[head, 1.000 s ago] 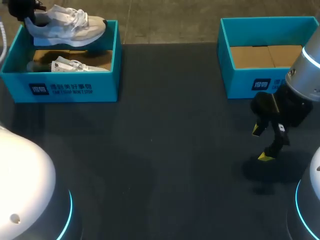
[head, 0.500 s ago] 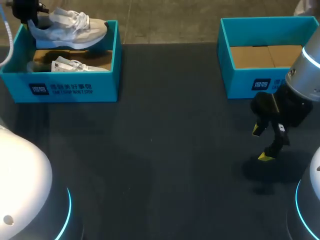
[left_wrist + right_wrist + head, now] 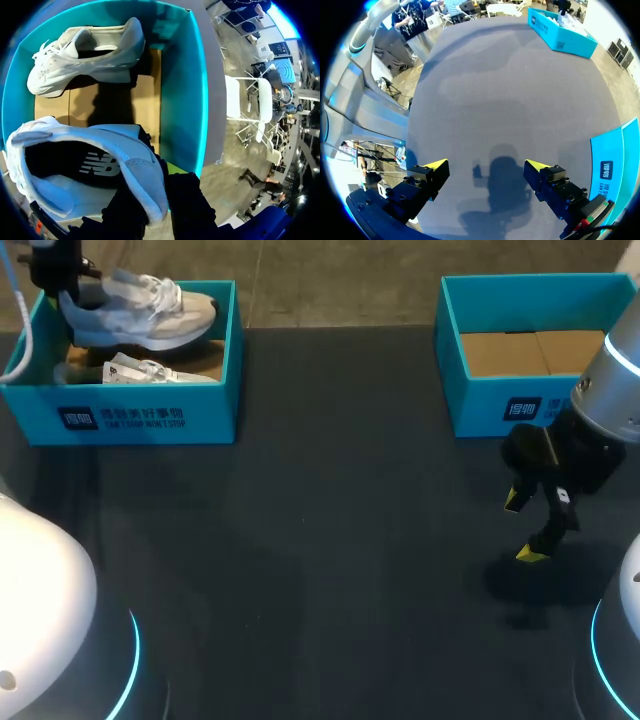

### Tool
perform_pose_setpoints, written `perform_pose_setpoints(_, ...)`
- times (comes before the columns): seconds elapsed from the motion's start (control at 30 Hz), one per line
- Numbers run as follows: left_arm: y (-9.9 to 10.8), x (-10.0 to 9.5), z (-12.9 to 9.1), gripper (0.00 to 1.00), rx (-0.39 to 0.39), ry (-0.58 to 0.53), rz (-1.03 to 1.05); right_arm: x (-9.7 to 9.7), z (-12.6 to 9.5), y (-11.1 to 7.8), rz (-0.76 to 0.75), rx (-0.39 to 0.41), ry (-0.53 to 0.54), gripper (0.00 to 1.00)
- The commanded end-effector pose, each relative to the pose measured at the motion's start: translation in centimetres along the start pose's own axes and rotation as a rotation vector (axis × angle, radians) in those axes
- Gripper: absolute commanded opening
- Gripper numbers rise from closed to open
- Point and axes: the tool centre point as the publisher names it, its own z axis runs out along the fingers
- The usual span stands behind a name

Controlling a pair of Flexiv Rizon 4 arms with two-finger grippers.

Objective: Take the shoe out of the shoebox, open the shoe tongue, remove and reinsert the insole, then place the shoe into the shoebox

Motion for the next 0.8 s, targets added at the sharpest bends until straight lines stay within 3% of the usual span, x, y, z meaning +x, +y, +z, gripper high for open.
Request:
perform_pose_setpoints(0.03,0.1,-0.3,0.3,0.0,0.005,0.006,-0.007,0.0,0.1,0.0,0.001,0.002,0.0,1.0)
perform_pose_setpoints(0.8,0.1,-1.0,2.6,0.0,0.028,0.033,-0.043,0.0,0.1,0.0,0.001,0.002,0.0,1.0)
